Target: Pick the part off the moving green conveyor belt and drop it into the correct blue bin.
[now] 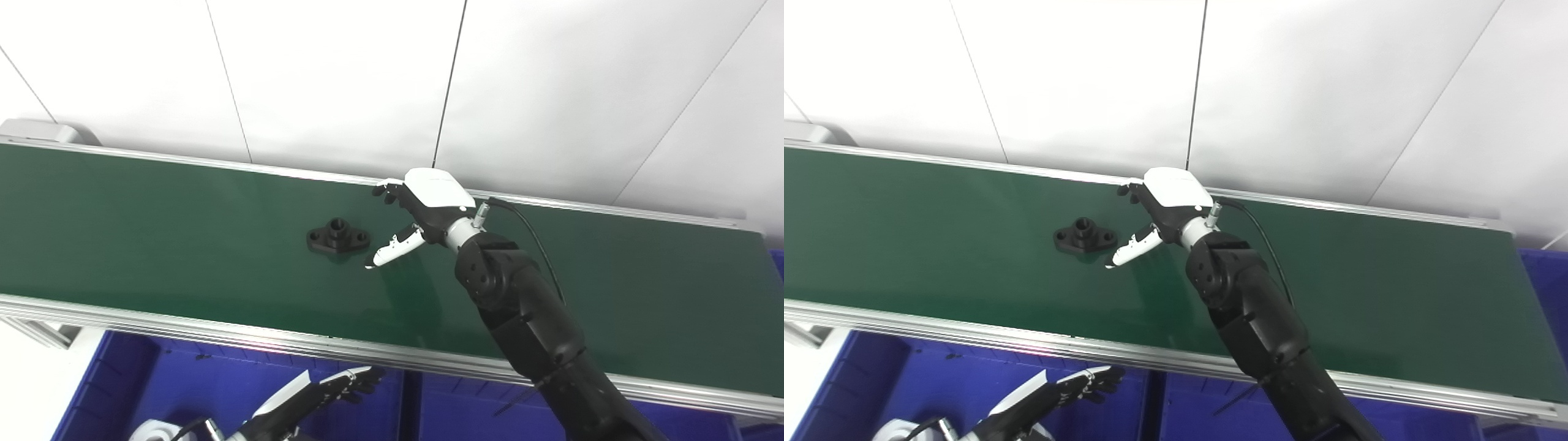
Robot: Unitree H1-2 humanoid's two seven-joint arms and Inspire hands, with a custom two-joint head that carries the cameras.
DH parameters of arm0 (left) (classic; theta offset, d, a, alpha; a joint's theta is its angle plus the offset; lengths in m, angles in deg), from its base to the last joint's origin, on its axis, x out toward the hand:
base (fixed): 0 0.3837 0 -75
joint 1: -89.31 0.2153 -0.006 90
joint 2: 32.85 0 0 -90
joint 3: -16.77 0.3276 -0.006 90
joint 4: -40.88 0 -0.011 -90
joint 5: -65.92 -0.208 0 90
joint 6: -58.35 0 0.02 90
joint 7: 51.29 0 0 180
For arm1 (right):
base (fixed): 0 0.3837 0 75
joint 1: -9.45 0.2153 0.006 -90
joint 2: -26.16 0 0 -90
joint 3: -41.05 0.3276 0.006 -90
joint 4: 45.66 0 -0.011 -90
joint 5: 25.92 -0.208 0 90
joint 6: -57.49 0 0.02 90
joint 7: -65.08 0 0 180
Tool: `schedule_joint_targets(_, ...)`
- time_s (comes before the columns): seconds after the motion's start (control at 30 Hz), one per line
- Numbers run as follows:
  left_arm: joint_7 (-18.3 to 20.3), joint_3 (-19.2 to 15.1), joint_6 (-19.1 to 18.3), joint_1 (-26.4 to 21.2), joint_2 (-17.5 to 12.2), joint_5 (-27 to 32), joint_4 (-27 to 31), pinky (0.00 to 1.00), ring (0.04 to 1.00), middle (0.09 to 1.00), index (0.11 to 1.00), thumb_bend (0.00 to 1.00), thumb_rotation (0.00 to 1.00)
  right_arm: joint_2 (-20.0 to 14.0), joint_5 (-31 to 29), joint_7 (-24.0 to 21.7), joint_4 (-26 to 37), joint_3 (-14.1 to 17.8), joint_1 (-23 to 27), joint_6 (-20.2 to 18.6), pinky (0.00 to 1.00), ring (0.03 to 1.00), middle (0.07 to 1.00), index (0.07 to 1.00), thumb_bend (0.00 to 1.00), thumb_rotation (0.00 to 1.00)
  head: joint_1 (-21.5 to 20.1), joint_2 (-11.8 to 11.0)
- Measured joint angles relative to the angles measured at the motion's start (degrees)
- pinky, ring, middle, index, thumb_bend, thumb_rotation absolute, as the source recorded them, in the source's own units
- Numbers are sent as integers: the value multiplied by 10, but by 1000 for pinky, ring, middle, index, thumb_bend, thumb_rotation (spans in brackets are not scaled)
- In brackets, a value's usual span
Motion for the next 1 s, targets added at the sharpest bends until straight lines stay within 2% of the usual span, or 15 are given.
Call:
schedule_joint_targets(0.17, 0, 3, -3, 1, 11, -16, 16, 823, 877, 909, 901, 932, 366, -9, 7, -1, -16, -31, 25, 12, 643, 727, 756, 811, 920, 431, 11, 3)
schedule_joint_targets(0.4, 0, 4, -11, 3, 26, -36, 20, 829, 884, 909, 898, 959, 382, -12, 17, 1, -36, -55, 40, 19, 630, 719, 744, 792, 923, 394, 40, 12)
schedule_joint_targets(0.73, 0, 5, -33, 6, 37, -53, 41, 818, 881, 913, 896, 966, 379, -11, 23, 15, -67, -77, 50, 37, 581, 680, 706, 766, 892, 385, 53, 19)
schedule_joint_targets(1.0, 0, 5, -47, 9, 44, -56, 54, 835, 891, 919, 903, 951, 380, -8, 24, 42, -107, -91, 46, 52, 606, 691, 710, 777, 829, 310, 62, 28)
